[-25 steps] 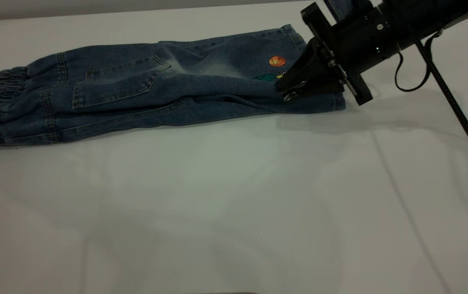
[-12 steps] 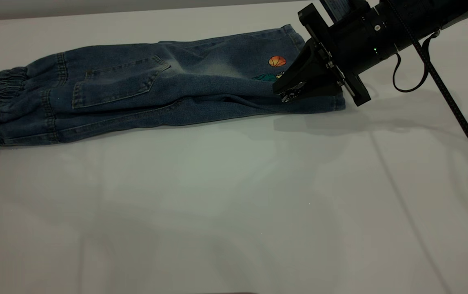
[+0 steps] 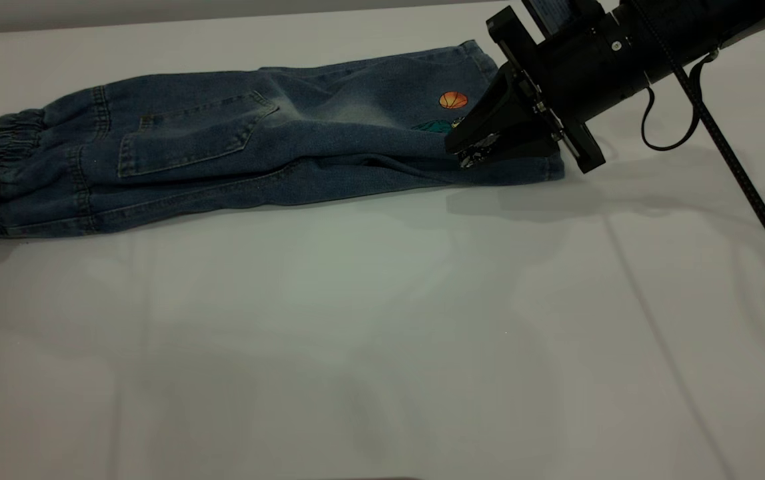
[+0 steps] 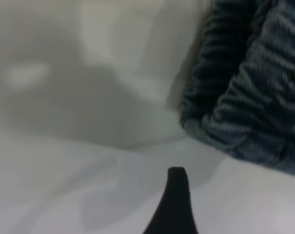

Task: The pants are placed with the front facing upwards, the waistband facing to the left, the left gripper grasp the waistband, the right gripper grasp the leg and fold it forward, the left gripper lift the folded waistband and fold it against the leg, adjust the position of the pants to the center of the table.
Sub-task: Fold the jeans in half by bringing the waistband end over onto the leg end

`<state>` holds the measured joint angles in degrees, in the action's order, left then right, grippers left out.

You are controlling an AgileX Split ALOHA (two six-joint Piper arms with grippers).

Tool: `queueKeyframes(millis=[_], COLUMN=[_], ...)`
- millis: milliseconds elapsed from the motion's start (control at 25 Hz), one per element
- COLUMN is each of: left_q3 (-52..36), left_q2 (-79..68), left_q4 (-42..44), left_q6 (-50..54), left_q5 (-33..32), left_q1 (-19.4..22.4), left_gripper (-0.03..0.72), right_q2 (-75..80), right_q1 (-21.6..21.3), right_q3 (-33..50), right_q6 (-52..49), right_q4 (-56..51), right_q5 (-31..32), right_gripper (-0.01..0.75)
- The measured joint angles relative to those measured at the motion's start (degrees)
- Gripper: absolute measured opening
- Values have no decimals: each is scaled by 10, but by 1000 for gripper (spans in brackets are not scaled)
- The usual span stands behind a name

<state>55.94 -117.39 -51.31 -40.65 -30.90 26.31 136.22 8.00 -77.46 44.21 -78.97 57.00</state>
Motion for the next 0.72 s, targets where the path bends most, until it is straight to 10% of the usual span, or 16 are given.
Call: queueKeyframes(millis=[720], left_q3=[4], left_q2=[-56], left_q4=[-161], left_q6=[-85], left_q5=[18], left_q1=[0], left_gripper=[591], right_q2=[0], right_q1=[0], right_q3=[0], right_q6=[0], right_q4=[2], right_q5=[0], right_gripper=[108])
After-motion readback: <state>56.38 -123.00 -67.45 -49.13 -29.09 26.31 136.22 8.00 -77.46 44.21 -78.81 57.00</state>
